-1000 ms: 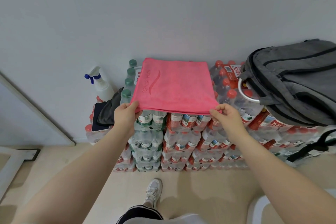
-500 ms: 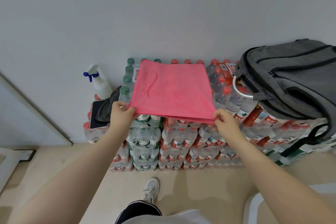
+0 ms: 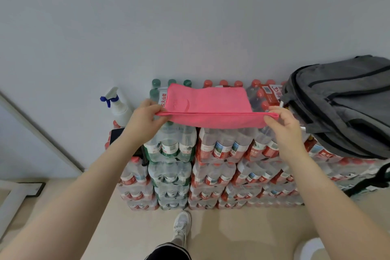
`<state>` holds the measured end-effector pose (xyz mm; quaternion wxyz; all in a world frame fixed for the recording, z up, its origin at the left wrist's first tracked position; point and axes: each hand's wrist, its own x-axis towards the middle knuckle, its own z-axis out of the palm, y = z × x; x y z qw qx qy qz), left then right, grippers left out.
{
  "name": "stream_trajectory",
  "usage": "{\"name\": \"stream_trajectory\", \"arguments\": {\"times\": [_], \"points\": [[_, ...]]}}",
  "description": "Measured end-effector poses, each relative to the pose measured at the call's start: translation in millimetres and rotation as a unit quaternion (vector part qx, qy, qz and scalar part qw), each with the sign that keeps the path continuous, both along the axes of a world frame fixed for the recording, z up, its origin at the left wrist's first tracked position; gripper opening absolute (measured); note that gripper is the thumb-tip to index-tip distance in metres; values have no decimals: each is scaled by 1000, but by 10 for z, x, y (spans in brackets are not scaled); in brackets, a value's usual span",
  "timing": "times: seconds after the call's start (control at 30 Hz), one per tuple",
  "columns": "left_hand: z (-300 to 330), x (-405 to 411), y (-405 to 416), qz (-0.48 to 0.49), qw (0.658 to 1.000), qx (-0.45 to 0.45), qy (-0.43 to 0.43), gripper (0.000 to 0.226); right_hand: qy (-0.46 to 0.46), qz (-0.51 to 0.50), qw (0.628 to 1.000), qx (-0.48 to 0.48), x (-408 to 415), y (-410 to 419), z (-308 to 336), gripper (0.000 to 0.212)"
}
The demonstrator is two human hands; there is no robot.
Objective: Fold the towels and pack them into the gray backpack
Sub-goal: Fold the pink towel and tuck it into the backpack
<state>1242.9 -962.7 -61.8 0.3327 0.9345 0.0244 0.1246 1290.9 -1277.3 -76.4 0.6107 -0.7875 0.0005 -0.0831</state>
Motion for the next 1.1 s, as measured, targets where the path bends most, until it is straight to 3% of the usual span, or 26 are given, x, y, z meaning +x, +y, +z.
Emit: {"name": "stream_trajectory", "arguments": {"times": [0.13,0.2,0.27,0.37,0.47,0.57,0.67,0.97,1.1], "points": [[40,340,103,-55,963,-256,59,22,29,23,997,70,314,83,58,21],[66,541,129,-61,936,-336,80,9,49,5,996,76,522,137,73,22],[97,777,127,-39,926,-366,80,15,61,-12,996,61,771,191,83,22],[88,1194,148,23,961,-269,68,10,59,-24,998,2,1162,274,79,19],[33,1566,167,23,983,-154,101,13,72,-43,995,-49,1527,364,11,20],[-79,1815,166,-2,988,-35,148,19,138,-18,982,-127,1787,423,-121,11],[-184,1921,175,-17,981,57,184,19,179,-10,961,-209,1872,452,-227,19],[-258,2114,276,3,983,58,172,25,94,-35,954,-282,1991,473,-278,16],[-301,2133,233,47,978,92,182,27,103,-27,934,-342,2053,504,-321,16]]}}
